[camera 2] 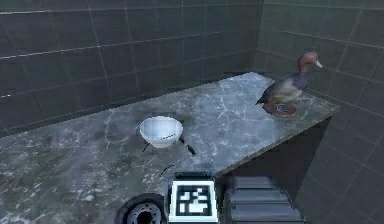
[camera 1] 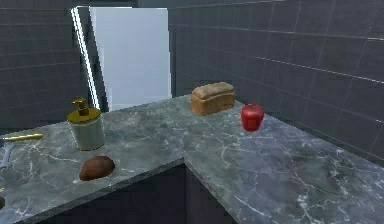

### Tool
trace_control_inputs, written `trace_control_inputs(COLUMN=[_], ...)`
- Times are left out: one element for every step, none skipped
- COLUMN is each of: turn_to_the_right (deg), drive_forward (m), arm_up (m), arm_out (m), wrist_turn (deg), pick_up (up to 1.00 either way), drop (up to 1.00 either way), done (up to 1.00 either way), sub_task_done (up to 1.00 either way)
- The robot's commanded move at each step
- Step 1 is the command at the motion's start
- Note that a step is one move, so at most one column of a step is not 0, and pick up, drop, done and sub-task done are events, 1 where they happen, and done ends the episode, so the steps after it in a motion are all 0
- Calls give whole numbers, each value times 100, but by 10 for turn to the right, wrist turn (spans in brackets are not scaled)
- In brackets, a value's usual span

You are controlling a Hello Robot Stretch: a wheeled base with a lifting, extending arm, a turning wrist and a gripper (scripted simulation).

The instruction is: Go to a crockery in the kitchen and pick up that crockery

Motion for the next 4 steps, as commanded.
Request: trace_control_inputs(turn_to_the_right=[0,0,0,0], drive_forward=[0,0,0,0], arm_up=[0,0,0,0], arm_out=[24,0,0,0], wrist_turn=[0,450,450,450], pick_up=[0,0,0,0], drop=[0,0,0,0], done=[0,0,0,0], sub_task_done=[0,0,0,0])
